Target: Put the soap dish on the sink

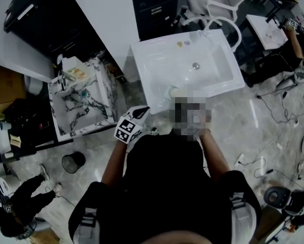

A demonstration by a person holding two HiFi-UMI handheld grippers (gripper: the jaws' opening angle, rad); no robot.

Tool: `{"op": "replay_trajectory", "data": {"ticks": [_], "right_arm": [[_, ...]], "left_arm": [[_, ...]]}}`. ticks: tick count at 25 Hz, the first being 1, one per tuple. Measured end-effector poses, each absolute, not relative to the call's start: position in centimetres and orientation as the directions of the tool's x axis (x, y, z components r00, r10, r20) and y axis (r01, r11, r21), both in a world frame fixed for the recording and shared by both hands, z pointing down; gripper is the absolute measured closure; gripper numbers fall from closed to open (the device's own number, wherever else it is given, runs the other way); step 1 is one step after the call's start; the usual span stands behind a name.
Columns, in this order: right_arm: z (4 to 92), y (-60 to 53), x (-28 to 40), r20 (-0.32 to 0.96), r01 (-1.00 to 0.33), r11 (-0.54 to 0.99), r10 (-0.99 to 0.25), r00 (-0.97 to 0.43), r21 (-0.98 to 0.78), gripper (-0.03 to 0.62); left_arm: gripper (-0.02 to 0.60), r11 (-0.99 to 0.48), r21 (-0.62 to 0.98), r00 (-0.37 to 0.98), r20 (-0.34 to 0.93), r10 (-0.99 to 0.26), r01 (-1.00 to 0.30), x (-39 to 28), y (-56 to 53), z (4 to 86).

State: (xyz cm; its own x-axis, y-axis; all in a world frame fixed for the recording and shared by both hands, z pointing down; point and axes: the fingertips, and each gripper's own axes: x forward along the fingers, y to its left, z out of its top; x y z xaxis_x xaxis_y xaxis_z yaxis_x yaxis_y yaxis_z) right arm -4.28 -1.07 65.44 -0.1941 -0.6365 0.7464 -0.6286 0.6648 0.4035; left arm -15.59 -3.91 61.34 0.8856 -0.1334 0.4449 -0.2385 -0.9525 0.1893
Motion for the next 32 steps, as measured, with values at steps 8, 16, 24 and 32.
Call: {"op": "replay_trajectory", "data": {"ticks": [8, 16, 24, 32], "right_arm": [[65.5, -3.4, -3.1, 0.743, -0.607, 0.685, -0.632, -0.22, 0.403, 0.579], [65.6, -5.3, -1.4, 0.748, -0.586, 0.705, -0.62, -0.236, 0.399, 0.579], [65.8, -8.0, -0.2, 0.752, -0.561, 0.728, -0.606, -0.26, 0.393, 0.579], [65.8, -10.5, 0.9, 0.757, -0.532, 0.754, -0.587, -0.287, 0.384, 0.579]], "left_arm": [[0.581, -0.946, 0.181, 0.882, 0.44, -0.168, -0.27, -14.2, -5.7, 61.3], [0.581, -0.94, 0.181, 0.873, 0.453, -0.183, -0.291, -12.6, -7.2, 61.4], [0.581, -0.927, 0.188, 0.864, 0.458, -0.209, -0.325, -11.6, -9.3, 61.6], [0.581, -0.914, 0.193, 0.853, 0.465, -0.235, -0.357, -10.2, -11.3, 61.6]]}}
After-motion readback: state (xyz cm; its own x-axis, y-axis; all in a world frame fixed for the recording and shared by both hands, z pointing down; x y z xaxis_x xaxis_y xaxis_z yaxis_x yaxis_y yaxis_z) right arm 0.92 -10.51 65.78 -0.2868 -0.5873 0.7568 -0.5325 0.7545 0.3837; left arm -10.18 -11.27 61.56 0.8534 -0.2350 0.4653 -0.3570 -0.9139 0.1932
